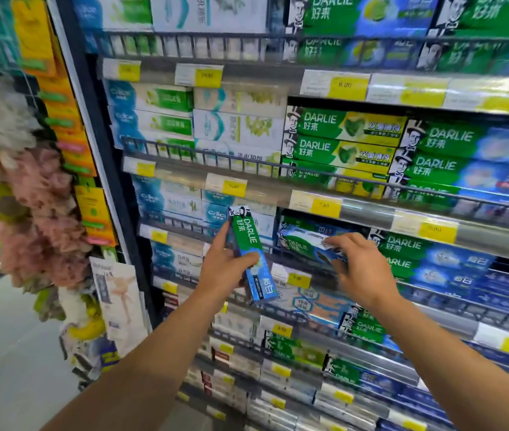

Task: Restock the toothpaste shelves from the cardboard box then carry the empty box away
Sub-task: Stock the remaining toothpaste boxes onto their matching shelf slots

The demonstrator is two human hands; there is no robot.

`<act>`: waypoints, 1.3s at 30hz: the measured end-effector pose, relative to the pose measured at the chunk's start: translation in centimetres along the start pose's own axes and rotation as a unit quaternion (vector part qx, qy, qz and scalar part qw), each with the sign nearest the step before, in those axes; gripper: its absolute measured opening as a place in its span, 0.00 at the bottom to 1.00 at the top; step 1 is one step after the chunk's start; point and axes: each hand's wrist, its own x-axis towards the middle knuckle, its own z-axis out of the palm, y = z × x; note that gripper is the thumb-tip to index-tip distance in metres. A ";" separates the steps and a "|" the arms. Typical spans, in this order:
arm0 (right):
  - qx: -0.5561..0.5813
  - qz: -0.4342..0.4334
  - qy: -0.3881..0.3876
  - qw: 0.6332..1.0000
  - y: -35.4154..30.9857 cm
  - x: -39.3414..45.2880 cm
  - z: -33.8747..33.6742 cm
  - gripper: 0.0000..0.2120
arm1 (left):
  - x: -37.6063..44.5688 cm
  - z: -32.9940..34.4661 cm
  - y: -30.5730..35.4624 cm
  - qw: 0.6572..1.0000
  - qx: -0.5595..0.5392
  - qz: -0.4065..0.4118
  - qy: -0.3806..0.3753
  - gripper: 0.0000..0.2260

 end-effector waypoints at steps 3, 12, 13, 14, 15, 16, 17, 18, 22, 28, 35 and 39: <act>-0.003 0.005 -0.006 1.000 0.3 1.0 1.0 0.19 | 1.6 -0.2 -0.3 1.000 -0.001 -0.002 -0.002 0.39; -0.182 0.013 -0.029 0.983 1.4 3.2 2.7 0.25 | 4.7 -0.2 -1.2 0.999 0.028 -0.015 -0.011 0.39; -0.213 0.017 -0.040 0.976 1.2 3.4 2.8 0.26 | 4.8 -0.2 -1.4 1.000 0.026 -0.014 -0.011 0.39; -0.235 0.021 -0.050 0.971 0.9 3.7 2.8 0.27 | 4.9 -0.1 -1.5 1.000 0.024 -0.012 -0.011 0.39; -0.250 0.025 -0.061 0.966 0.6 3.9 2.8 0.28 | 4.9 0.0 -1.7 1.000 0.023 -0.010 -0.012 0.39; -0.259 0.030 -0.071 0.963 0.3 4.1 2.7 0.27 | 4.9 0.1 -1.9 1.000 0.019 -0.011 -0.013 0.39; -0.264 0.035 -0.079 0.961 0.0 4.2 2.6 0.27 | 4.9 0.2 -2.0 1.000 0.011 -0.013 -0.014 0.39; -0.265 0.041 -0.084 0.960 -0.2 4.4 2.6 0.27 | 4.8 0.2 -2.1 1.000 0.002 -0.014 -0.014 0.38; -0.235 0.056 -0.089 0.966 -0.3 4.8 2.3 0.29 | 4.4 0.3 -2.2 1.000 -0.009 -0.009 -0.010 0.37; -0.186 0.064 -0.080 0.977 0.9 5.0 2.3 0.34 | 4.3 0.4 -2.3 0.999 -0.032 -0.009 -0.003 0.36; -0.130 0.070 -0.023 0.989 1.4 4.4 2.5 0.33 | 4.2 0.5 -2.6 0.999 -0.039 -0.015 0.005 0.37; -0.100 0.064 -0.019 0.993 1.0 4.6 3.3 0.34 | 4.2 0.4 -2.8 0.999 -0.033 -0.018 0.014 0.37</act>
